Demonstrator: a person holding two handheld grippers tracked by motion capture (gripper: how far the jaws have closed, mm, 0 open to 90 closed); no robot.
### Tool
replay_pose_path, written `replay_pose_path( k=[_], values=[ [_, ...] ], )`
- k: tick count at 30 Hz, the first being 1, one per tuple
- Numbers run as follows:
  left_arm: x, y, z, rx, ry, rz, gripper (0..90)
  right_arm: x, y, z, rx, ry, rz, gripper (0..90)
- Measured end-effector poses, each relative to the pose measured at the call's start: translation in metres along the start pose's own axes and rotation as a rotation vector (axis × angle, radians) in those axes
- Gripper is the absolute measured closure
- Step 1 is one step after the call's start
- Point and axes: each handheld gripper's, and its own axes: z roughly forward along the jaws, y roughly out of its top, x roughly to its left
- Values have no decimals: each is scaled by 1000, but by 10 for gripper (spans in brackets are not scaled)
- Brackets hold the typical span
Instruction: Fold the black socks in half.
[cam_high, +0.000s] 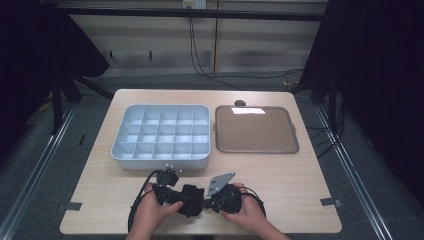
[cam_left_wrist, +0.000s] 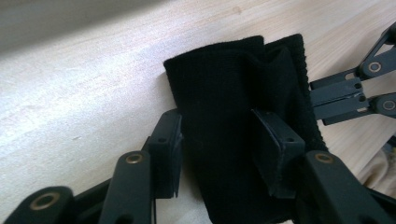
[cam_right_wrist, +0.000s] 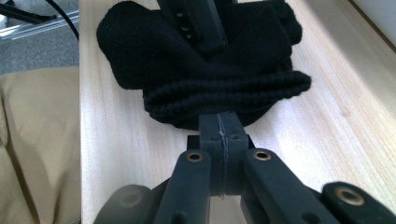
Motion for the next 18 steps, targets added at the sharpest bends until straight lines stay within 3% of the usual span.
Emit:
replay_pose_path(
  k=[8, 18],
  values=[
    [-6, 2, 0, 6, 0, 33, 698, -1, 0, 0, -6, -2, -8, 900],
    [-2, 5, -6, 21, -21, 45, 732, -2, -2, -1, -17, -4, 5, 843]
  ],
)
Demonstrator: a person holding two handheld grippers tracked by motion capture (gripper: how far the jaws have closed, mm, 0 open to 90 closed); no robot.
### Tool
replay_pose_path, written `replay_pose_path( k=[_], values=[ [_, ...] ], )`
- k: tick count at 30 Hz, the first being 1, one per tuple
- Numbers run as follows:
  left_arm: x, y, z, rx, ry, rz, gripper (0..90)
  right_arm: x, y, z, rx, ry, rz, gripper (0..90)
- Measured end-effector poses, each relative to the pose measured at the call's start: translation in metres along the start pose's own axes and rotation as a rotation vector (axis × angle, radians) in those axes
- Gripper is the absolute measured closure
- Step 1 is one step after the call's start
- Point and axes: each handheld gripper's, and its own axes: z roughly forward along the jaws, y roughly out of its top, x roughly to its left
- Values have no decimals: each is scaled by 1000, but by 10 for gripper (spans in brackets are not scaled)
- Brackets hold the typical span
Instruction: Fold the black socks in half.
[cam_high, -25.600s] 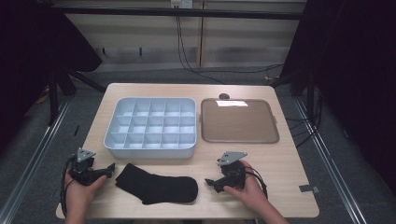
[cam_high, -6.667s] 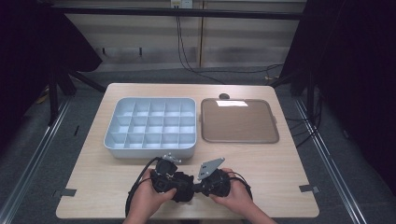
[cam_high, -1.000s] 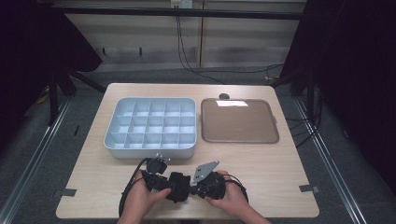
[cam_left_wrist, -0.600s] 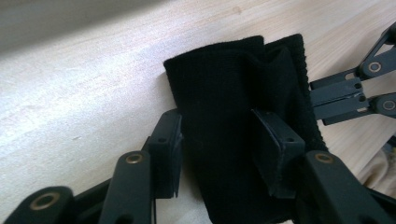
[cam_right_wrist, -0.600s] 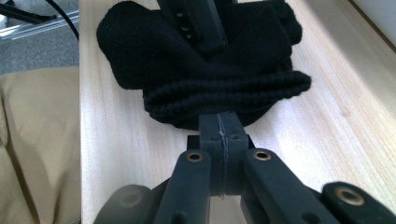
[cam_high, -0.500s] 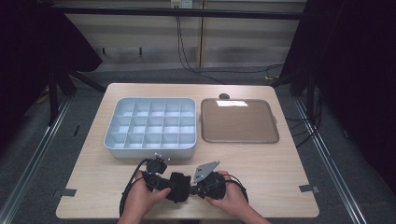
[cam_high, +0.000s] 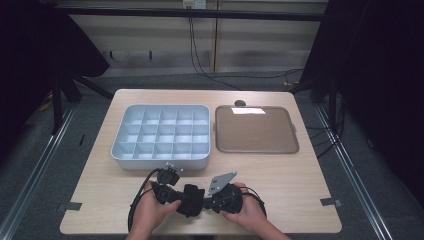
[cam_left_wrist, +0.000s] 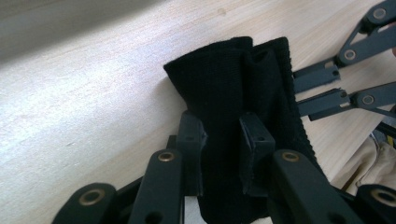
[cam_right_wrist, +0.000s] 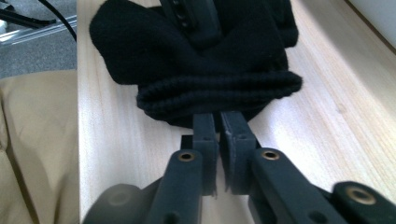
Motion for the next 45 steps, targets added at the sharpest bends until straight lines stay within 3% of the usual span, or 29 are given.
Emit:
replay_pose_path(
  k=[7, 17, 20, 24, 29, 33, 39, 45],
  values=[
    [2, 2, -14, -23, 28, -14, 732, -6, -2, -6, -26, -22, 35, 762],
    [9, 3, -33, -30, 60, -13, 731, -16, -10, -8, -44, -74, 118, 389],
    [9, 4, -35, -40, 67, -20, 731, -19, -13, -9, -44, -87, 135, 346],
    [13, 6, -43, -38, 65, -12, 731, -22, -16, -8, -55, -109, 132, 263],
    [17, 8, -54, -41, 88, -15, 731, -21, -19, -4, -59, -133, 67, 155],
    [20, 8, -62, -42, 95, -19, 731, -21, -20, -3, -61, -125, 43, 137],
    [24, 9, -69, -44, 97, -34, 730, -22, -22, -3, -80, -121, 39, 136],
    [24, 12, -72, -31, 97, -24, 730, -21, -23, -3, -85, -126, 43, 134]
  ],
)
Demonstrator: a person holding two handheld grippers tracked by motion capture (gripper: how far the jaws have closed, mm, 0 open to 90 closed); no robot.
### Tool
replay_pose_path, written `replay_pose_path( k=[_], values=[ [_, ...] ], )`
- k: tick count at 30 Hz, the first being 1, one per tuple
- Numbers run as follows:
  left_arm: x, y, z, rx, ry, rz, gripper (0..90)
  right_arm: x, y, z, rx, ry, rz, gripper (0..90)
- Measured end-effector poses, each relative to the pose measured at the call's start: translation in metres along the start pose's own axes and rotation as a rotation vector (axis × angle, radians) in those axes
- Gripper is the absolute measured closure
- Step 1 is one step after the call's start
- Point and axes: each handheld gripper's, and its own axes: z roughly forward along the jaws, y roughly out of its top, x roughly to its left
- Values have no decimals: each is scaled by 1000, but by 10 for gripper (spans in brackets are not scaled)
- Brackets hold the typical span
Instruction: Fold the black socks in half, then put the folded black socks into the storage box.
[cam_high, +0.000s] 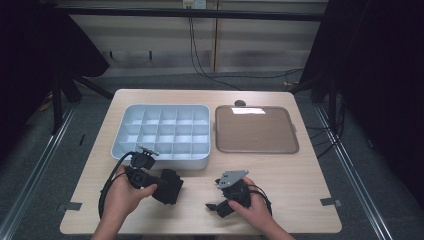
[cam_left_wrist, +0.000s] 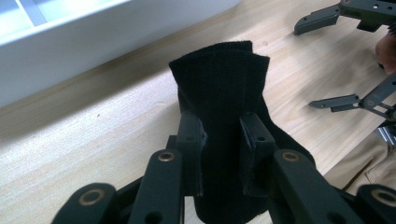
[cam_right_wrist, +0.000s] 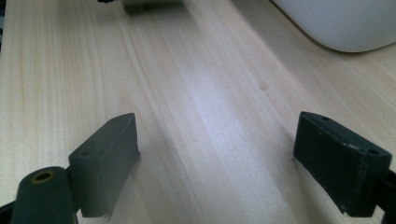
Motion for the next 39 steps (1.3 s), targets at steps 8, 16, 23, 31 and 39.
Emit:
replay_pose_path(
  k=[8, 16, 23, 31, 39],
  values=[
    [0, 5, -4, 8, 1, 15, 731, 1, 0, 0, -1, -7, 0, 133],
    [4, 7, -11, -4, 9, -1, 731, 1, 0, 0, 0, -8, 2, 132],
    [7, 7, -16, -5, 13, -5, 730, 1, 0, 0, -1, -8, 1, 132],
    [10, 10, -21, -3, 18, -7, 730, 1, 0, 0, -1, -8, 2, 132],
    [15, 15, -30, 12, 26, 3, 730, 1, 0, 0, -3, -9, 1, 132]
  ],
)
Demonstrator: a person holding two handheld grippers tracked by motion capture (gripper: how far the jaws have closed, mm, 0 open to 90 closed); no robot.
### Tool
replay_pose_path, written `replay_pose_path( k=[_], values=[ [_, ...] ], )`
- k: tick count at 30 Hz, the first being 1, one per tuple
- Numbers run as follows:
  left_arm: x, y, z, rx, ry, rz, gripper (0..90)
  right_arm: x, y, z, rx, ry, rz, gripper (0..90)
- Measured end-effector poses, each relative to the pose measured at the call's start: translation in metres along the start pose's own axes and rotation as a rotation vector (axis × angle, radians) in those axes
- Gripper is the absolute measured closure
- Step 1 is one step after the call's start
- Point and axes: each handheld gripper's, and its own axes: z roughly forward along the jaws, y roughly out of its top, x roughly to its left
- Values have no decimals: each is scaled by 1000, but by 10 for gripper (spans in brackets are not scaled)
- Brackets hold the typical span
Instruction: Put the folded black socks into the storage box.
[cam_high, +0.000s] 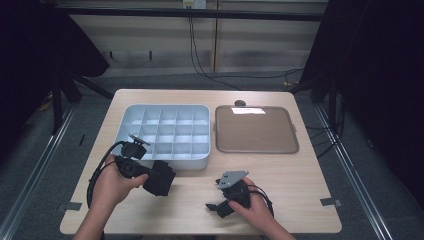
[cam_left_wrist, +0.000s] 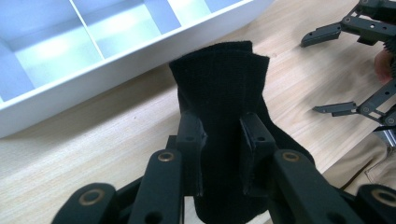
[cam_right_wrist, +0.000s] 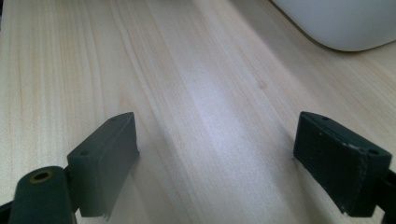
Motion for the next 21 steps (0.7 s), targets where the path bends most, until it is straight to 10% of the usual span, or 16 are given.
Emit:
replay_pose_path(
  k=[21],
  values=[
    [9, 12, -20, 6, 29, 1, 728, 1, -1, -1, 1, -1, 2, 132]
  ],
)
